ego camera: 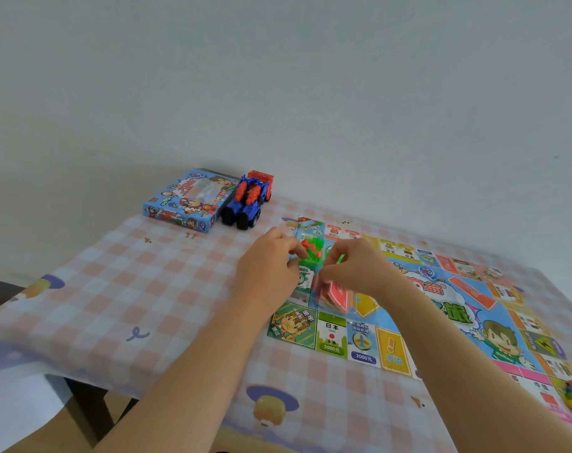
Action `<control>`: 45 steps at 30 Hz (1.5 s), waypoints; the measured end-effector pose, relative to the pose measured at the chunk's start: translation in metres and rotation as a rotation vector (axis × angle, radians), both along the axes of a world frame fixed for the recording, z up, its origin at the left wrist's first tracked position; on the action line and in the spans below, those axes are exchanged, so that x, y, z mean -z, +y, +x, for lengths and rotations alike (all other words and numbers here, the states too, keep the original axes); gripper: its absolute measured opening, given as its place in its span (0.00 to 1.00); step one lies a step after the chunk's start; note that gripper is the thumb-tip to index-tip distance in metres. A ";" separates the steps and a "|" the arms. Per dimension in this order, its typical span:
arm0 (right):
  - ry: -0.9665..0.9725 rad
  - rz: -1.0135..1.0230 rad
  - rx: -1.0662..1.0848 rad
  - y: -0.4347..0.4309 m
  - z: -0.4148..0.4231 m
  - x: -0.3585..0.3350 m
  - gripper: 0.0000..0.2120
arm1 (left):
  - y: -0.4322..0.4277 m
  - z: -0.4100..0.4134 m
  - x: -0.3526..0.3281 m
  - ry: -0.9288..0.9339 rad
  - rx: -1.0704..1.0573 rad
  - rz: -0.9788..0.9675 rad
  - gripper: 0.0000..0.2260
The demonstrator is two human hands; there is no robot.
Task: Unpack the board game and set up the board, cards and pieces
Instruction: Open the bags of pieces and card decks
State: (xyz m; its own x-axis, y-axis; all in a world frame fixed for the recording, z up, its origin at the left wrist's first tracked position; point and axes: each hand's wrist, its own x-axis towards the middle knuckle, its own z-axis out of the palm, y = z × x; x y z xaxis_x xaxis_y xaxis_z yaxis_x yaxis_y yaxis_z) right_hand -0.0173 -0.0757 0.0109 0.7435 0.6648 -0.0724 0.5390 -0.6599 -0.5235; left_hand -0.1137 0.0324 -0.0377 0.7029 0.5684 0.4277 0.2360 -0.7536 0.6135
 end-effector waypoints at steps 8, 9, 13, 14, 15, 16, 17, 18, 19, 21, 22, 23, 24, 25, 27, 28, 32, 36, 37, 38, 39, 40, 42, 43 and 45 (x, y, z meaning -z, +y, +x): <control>0.232 0.108 0.035 -0.015 0.010 -0.006 0.03 | 0.001 0.000 0.000 0.005 -0.003 0.009 0.09; 0.249 0.117 0.040 -0.016 0.011 -0.007 0.03 | 0.001 0.000 0.000 0.006 -0.002 0.006 0.09; 0.285 0.143 0.040 -0.017 0.011 -0.008 0.03 | 0.000 0.000 0.000 0.003 -0.001 0.005 0.09; 0.294 0.152 0.036 -0.018 0.011 -0.009 0.03 | 0.000 0.000 -0.001 0.000 -0.001 0.005 0.09; 0.301 0.160 0.033 -0.019 0.011 -0.009 0.03 | 0.000 0.000 0.000 -0.001 0.001 0.005 0.08; 0.303 0.164 0.032 -0.019 0.011 -0.009 0.03 | 0.000 0.000 0.000 -0.003 0.002 0.005 0.08; 0.301 0.166 0.032 -0.020 0.011 -0.009 0.03 | 0.000 0.000 0.000 -0.004 0.003 0.006 0.08; 0.300 0.168 0.033 -0.020 0.011 -0.009 0.03 | 0.000 0.000 0.000 -0.004 0.002 0.006 0.08; 0.300 0.169 0.033 -0.020 0.011 -0.009 0.03 | 0.000 0.000 0.001 -0.005 0.001 0.007 0.08; 0.300 0.169 0.035 -0.020 0.011 -0.009 0.03 | 0.001 0.000 0.001 -0.003 0.000 0.007 0.08; 0.299 0.170 0.034 -0.020 0.011 -0.009 0.03 | 0.001 0.000 0.001 -0.004 0.000 0.005 0.08; 0.298 0.173 0.032 -0.020 0.011 -0.008 0.03 | 0.001 0.000 0.001 -0.005 -0.001 0.004 0.08; 0.295 0.174 0.029 -0.020 0.011 -0.008 0.04 | 0.001 0.000 0.001 -0.007 -0.001 0.003 0.08; 0.290 0.175 0.022 -0.021 0.011 -0.008 0.05 | 0.000 0.000 0.001 -0.006 -0.002 0.004 0.08; 0.282 0.170 0.006 -0.021 0.012 -0.007 0.05 | 0.000 0.000 0.001 -0.002 -0.005 0.005 0.08; 0.288 0.170 -0.001 -0.022 0.012 -0.007 0.06 | 0.000 0.000 0.000 0.000 -0.006 0.004 0.08; 0.331 0.193 -0.020 -0.025 0.013 -0.008 0.06 | 0.000 0.001 0.000 0.002 -0.009 0.001 0.08; 0.338 0.194 -0.024 -0.025 0.013 -0.008 0.07 | 0.000 0.000 0.000 0.001 -0.005 -0.001 0.08; 0.343 0.196 -0.021 -0.025 0.014 -0.008 0.07 | 0.000 0.000 0.000 0.001 -0.004 0.001 0.08; 0.350 0.198 -0.019 -0.025 0.014 -0.008 0.07 | 0.000 0.000 0.000 0.000 -0.003 0.001 0.08; 0.355 0.200 -0.017 -0.025 0.013 -0.007 0.08 | 0.000 0.001 0.000 0.001 -0.002 0.001 0.08; 0.355 0.202 -0.017 -0.025 0.013 -0.007 0.08 | 0.000 0.001 0.000 0.003 -0.002 0.001 0.08; 0.331 0.206 -0.020 -0.025 0.013 -0.007 0.08 | 0.001 0.001 0.000 0.005 -0.004 0.004 0.08; 0.312 0.206 -0.021 -0.025 0.013 -0.007 0.08 | 0.001 0.001 0.001 0.005 -0.004 0.007 0.08; 0.287 0.206 -0.017 -0.025 0.012 -0.006 0.08 | 0.000 0.000 0.000 0.002 -0.004 0.014 0.08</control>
